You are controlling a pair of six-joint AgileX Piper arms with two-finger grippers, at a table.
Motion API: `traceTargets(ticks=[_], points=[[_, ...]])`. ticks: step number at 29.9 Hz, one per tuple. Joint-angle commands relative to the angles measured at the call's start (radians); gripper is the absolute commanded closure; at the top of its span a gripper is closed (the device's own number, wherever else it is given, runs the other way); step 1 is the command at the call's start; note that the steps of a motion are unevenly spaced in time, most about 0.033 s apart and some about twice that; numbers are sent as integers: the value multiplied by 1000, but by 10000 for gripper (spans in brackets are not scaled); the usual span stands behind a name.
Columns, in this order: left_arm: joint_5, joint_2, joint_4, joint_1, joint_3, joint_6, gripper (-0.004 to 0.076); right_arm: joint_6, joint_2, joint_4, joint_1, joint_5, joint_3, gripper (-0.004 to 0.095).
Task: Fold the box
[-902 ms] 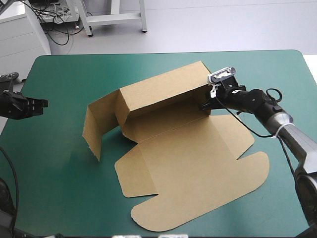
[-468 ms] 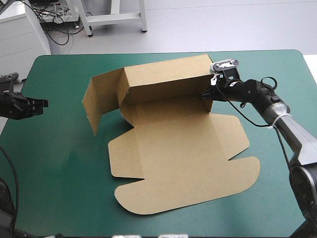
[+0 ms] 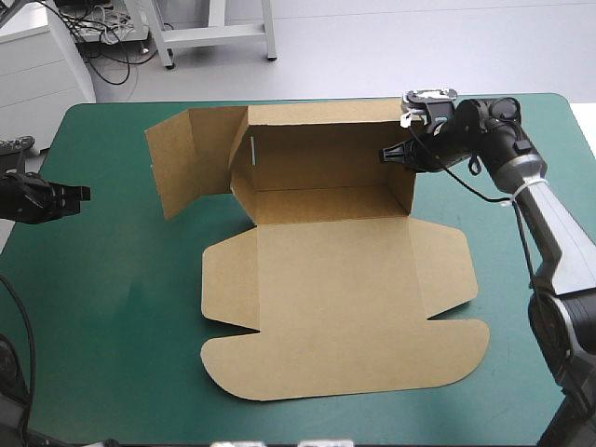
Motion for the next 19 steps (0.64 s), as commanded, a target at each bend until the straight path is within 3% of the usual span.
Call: traceTargets(ticks=[1,5,12,17,19], points=[[-25,-46,-44,2,-26,-10,756,16,-56,25,-3,89,-95,910],[-25,-46,-44,2,-26,-10,756,30,-56,28,-3,253,-132,910],[-27,-46,-44,2,-26,-10,756,55,-80,110,1,252,-120,910],[-25,-46,-45,2,-26,-12,756,125,-91,-44,46,252,-120,910],[-25,-46,-43,2,-26,-12,756,130,-96,-52,65,252,-120,910]])
